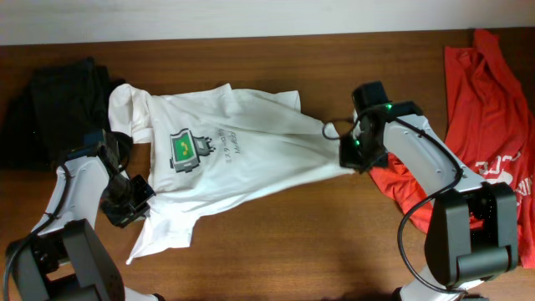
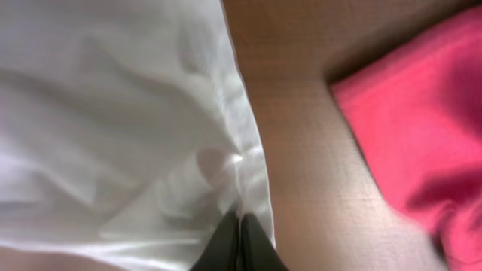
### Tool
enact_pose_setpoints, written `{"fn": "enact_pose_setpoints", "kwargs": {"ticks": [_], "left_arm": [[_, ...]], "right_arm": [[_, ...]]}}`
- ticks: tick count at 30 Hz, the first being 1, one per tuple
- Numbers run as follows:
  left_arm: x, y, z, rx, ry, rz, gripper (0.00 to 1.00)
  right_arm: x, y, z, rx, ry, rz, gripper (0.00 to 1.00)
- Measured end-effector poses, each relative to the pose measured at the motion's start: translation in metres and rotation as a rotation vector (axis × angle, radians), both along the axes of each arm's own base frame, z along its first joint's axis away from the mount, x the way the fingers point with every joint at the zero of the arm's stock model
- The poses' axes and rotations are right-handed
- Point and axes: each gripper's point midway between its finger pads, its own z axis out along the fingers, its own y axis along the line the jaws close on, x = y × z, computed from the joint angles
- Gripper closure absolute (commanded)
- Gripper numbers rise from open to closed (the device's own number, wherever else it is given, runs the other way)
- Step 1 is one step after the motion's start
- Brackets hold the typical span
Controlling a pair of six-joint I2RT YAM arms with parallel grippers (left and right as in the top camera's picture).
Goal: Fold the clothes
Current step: 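Grasp the white T-shirt's right edge with the right gripper, then lift the white T-shirt with both grippers and stretch it wide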
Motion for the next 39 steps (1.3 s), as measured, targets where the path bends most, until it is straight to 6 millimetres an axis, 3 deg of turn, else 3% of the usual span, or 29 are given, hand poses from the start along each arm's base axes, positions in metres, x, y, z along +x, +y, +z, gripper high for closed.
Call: {"fn": "enact_pose_setpoints", "kwargs": {"ticks": [2,7,10,14,17,19,22,26,33,36,38,39], "left_arm": [[-0.003,-0.002,0.001,-0.014,0.01,-0.021,1.0],[0.0,-0.013,0.009,-0.091,-0.016,-0.113,1.0],[0.018,-0.016,0.026,-0.126,-0.079,-0.156,1.0],[0.055,-0.013,0.082,-0.107,-0.264,-0.22,1.0],[0.081,-0.008,0.141,-0.041,-0.462,-0.257,1.0],[0.09,-0.007,0.186,0.006,-0.592,-0.278,1.0],[0.098,-0.008,0.243,0.064,-0.754,-0.301,1.0],[0.095,-0.012,0.306,0.122,-0.917,-0.323,1.0],[0.075,-0.021,0.382,0.201,-1.136,-0.354,1.0],[0.079,-0.022,0.393,0.211,-1.18,-0.363,1.0],[0.088,-0.021,0.388,0.201,-1.169,-0.365,1.0],[0.101,-0.018,0.38,0.189,-1.155,-0.365,1.0]], "right_arm": [[-0.016,-0.006,-0.001,-0.029,0.063,0.001,0.96],[-0.02,-0.01,0.002,-0.05,0.074,0.001,0.96],[-0.012,-0.011,0.024,-0.047,0.037,-0.005,0.96],[0.023,-0.024,0.115,-0.028,-0.204,-0.056,0.96],[0.033,-0.043,0.194,-0.017,-0.425,-0.111,0.96],[0.029,-0.056,0.243,-0.018,-0.566,-0.136,0.96],[0.015,-0.066,0.292,-0.025,-0.708,-0.143,0.96],[-0.003,-0.076,0.336,-0.045,-0.842,-0.152,0.96],[-0.031,-0.102,0.396,-0.128,-1.036,-0.227,0.96],[-0.03,-0.106,0.402,-0.151,-1.057,-0.217,0.96],[-0.02,-0.106,0.395,-0.153,-1.03,-0.202,0.96],[-0.003,-0.105,0.384,-0.143,-0.994,-0.187,0.96]]}}
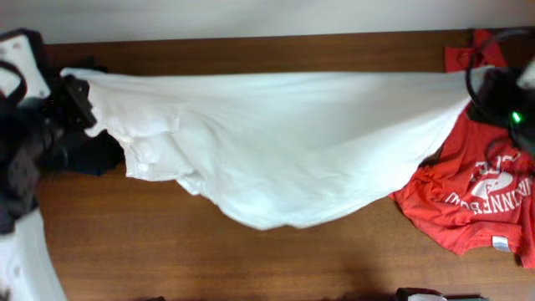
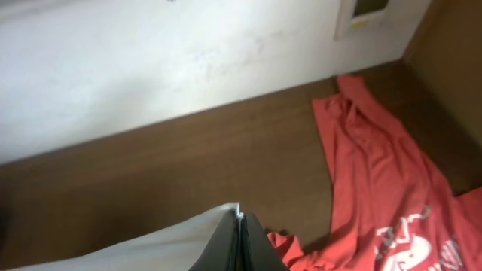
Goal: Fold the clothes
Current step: 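Lift the white T-shirt with both grippers and stretch it wide, then lay the stretched T-shirt flat on the table with both grippers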
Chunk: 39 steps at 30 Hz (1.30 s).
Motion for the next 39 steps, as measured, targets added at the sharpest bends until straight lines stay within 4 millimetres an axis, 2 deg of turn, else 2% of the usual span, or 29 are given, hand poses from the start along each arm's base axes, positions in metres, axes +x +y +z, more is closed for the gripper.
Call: {"fn": "enact_pose_setpoints", "kwargs": {"ticks": [1,4,6,7,8,9,11,12,13,16,20,22,24,25,28,30,31,32,33,34,36,38,39], "left_arm": [[0.007,0.001,-0.006,-0.005,0.015,-0.002,1.0],[0.049,0.01,-0.03,-0.018,0.048,-0.012,1.0],[0.083,0.017,-0.046,-0.02,0.046,-0.017,1.0],[0.103,0.02,-0.049,-0.015,0.014,-0.024,1.0],[0.126,0.024,-0.061,-0.015,0.004,-0.029,1.0],[0.153,0.028,-0.061,-0.016,-0.059,-0.026,1.0],[0.177,0.033,-0.048,-0.018,-0.167,-0.018,1.0],[0.188,0.034,-0.035,-0.018,-0.237,-0.014,1.0],[0.198,0.036,-0.019,-0.013,-0.321,-0.015,1.0],[0.204,0.036,0.024,0.0,-0.481,-0.021,1.0],[0.186,0.031,0.084,0.005,-0.568,-0.024,1.0],[0.171,0.027,0.095,0.008,-0.539,-0.026,1.0],[0.154,0.023,0.085,0.015,-0.446,-0.032,1.0],[0.142,0.02,0.069,0.005,-0.352,-0.037,1.0],[0.117,0.011,0.013,-0.041,-0.097,-0.048,1.0],[0.098,0.005,-0.037,-0.087,0.114,-0.049,1.0],[0.094,0.002,-0.056,-0.104,0.189,-0.052,1.0],[0.088,-0.001,-0.084,-0.128,0.298,-0.053,1.0],[0.085,-0.003,-0.103,-0.142,0.37,-0.055,1.0],[0.079,-0.006,-0.133,-0.16,0.483,-0.059,1.0],[0.072,-0.011,-0.182,-0.177,0.647,-0.072,1.0],[0.06,-0.018,-0.233,-0.184,0.811,-0.096,1.0],[0.054,-0.022,-0.248,-0.182,0.863,-0.109,1.0]], "right_arm": [[0.009,0.001,-0.007,0.005,0.021,0.011,0.96],[0.06,0.006,-0.042,0.037,0.102,0.07,0.96],[0.101,0.008,-0.071,0.065,0.14,0.103,0.96],[0.138,0.01,-0.091,0.091,0.131,0.124,0.96],[0.163,0.012,-0.103,0.118,0.111,0.135,0.96],[0.17,0.013,-0.105,0.126,0.097,0.14,0.96],[0.189,0.016,-0.094,0.136,0.016,0.161,0.96],[0.198,0.018,-0.079,0.135,-0.055,0.173,0.96],[0.201,0.02,-0.068,0.132,-0.094,0.181,0.96],[0.2,0.019,-0.031,0.114,-0.19,0.181,0.96],[0.178,0.015,0.026,0.074,-0.287,0.158,0.96],[0.159,0.01,0.038,0.044,-0.279,0.129,0.96],[0.143,0.002,0.03,0.015,-0.217,0.082,0.96],[0.131,-0.005,0.013,-0.002,-0.131,0.039,0.96],[0.118,-0.017,-0.038,-0.029,0.08,-0.015,0.96],[0.112,-0.022,-0.089,-0.038,0.268,-0.036,0.96],[0.111,-0.024,-0.107,-0.039,0.334,-0.039,0.96],[0.108,-0.026,-0.143,-0.04,0.458,-0.044,0.96],[0.104,-0.027,-0.162,-0.039,0.526,-0.047,0.96],[0.097,-0.028,-0.189,-0.041,0.63,-0.051,0.96],[0.083,-0.03,-0.226,-0.042,0.768,-0.059,0.96],[0.07,-0.034,-0.254,-0.045,0.864,-0.069,0.96],[0.065,-0.035,-0.264,-0.046,0.895,-0.073,0.96]]}}
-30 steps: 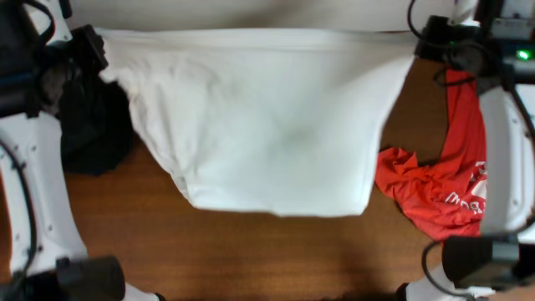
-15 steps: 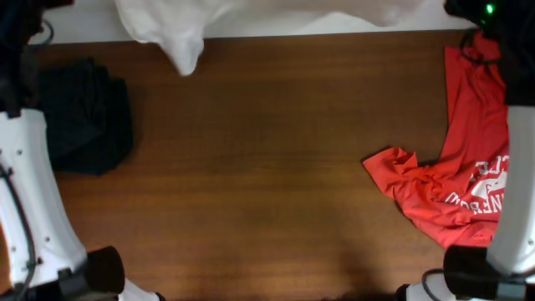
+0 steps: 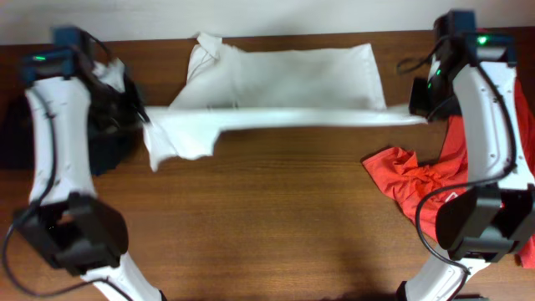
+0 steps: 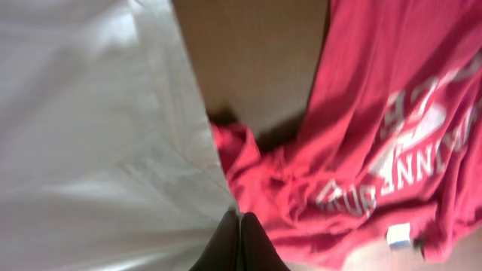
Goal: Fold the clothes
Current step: 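Lay the stretched T-shirt flat on the table with both grippers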
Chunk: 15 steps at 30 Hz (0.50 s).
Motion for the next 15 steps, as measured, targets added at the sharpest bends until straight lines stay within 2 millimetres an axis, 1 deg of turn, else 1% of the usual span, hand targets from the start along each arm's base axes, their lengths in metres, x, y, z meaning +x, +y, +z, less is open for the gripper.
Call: {"fn": "enact_pose_setpoints", "kwargs": {"ticks": [2,3,5,8,10,13,15], "left_arm": [[-0.02,-0.009,-0.036,-0.008,0.125,-0.042,1.0],[-0.033,-0.014,-0.051,-0.01,0.187,-0.063,1.0],[-0.061,-0.021,-0.071,-0.021,0.299,-0.094,1.0],[-0.092,-0.025,-0.087,-0.035,0.413,-0.118,1.0],[-0.119,-0.024,-0.095,-0.036,0.516,-0.134,1.0],[-0.142,-0.02,-0.105,-0.004,0.601,-0.139,1.0],[-0.151,-0.014,-0.108,0.033,0.64,-0.127,1.0]], "right_arm": [[-0.019,-0.003,-0.024,-0.004,0.097,-0.01,0.96],[-0.026,-0.004,-0.031,-0.005,0.127,-0.011,0.96],[-0.043,-0.005,-0.046,-0.003,0.203,-0.021,0.96],[-0.069,-0.005,-0.062,0.002,0.305,-0.041,0.96],[-0.086,-0.006,-0.069,0.006,0.37,-0.059,0.96],[-0.112,-0.011,-0.074,0.005,0.467,-0.111,0.96],[-0.123,-0.012,-0.075,0.009,0.509,-0.13,0.96]]}}
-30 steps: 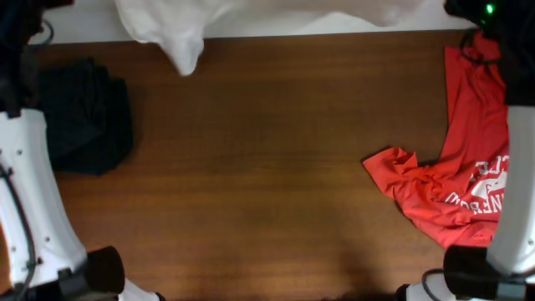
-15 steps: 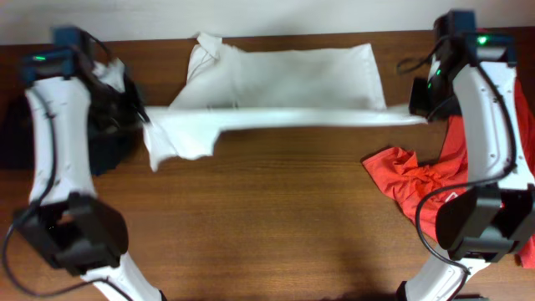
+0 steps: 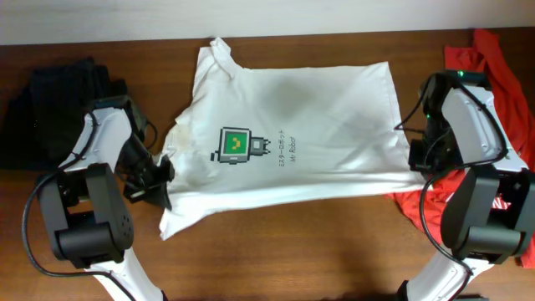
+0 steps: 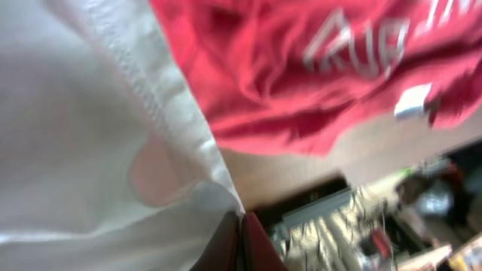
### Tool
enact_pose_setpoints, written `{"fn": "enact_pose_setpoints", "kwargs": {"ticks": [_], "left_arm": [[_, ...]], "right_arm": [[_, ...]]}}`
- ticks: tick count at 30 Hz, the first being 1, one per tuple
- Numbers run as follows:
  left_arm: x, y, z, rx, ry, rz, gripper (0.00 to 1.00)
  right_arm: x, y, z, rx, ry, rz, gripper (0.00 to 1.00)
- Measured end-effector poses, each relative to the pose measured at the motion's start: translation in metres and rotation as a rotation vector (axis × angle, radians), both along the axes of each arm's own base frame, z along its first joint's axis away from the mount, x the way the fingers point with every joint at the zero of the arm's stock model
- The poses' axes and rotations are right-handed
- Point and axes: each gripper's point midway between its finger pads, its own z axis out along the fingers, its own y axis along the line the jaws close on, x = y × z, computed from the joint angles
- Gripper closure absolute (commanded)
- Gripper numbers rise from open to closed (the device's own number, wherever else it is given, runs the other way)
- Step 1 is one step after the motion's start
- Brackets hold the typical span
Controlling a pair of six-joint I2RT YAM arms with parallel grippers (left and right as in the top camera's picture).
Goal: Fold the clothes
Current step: 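Lay the stretched T-shirt flat on the table with both grippers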
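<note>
A white T-shirt [image 3: 284, 142] lies spread on the wooden table [image 3: 292, 251], its robot graphic facing up and its collar at the far left. My left gripper [image 3: 149, 180] sits at the shirt's near left edge, where the cloth bunches toward it, and looks shut on it. At the near right corner, my right gripper [image 3: 415, 157] pinches the hem. In the right wrist view the fingers [image 4: 241, 229] are shut on the white T-shirt [image 4: 90, 135].
A red shirt [image 3: 489, 67] lies crumpled at the right edge, partly under my right arm, and fills the top of the right wrist view [image 4: 301, 68]. Dark clothes [image 3: 58, 100] are heaped at the far left. Bare wood runs along the near side.
The shirt was held taut between both grippers, doubled over with its far part on the table. Now it lies flat, graphic up, and both grippers are nearer and lower.
The shirt first lay rumpled, graphic up, with a gripper shut on each end. Then it hung stretched wide, high between the arms. Then it was down at the far side, doubled over. Now it is spread flat, both grippers still at its near corners.
</note>
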Motion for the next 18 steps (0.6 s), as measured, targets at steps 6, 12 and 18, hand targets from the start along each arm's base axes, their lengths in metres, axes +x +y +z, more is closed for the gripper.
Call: {"fn": "enact_pose_setpoints", "kwargs": {"ticks": [6,12,18], "left_arm": [[-0.005,0.01,0.011,0.085,-0.019,0.018,1.0],[0.032,0.011,0.032,0.107,-0.302,0.053,1.0],[0.115,-0.002,0.023,0.028,-0.641,0.092,1.0]], "right_arm": [[-0.021,0.003,-0.001,0.005,0.082,-0.041,0.96],[-0.007,0.002,-0.013,-0.003,0.008,-0.058,0.96],[0.076,-0.005,-0.036,-0.009,-0.353,-0.072,0.96]]}}
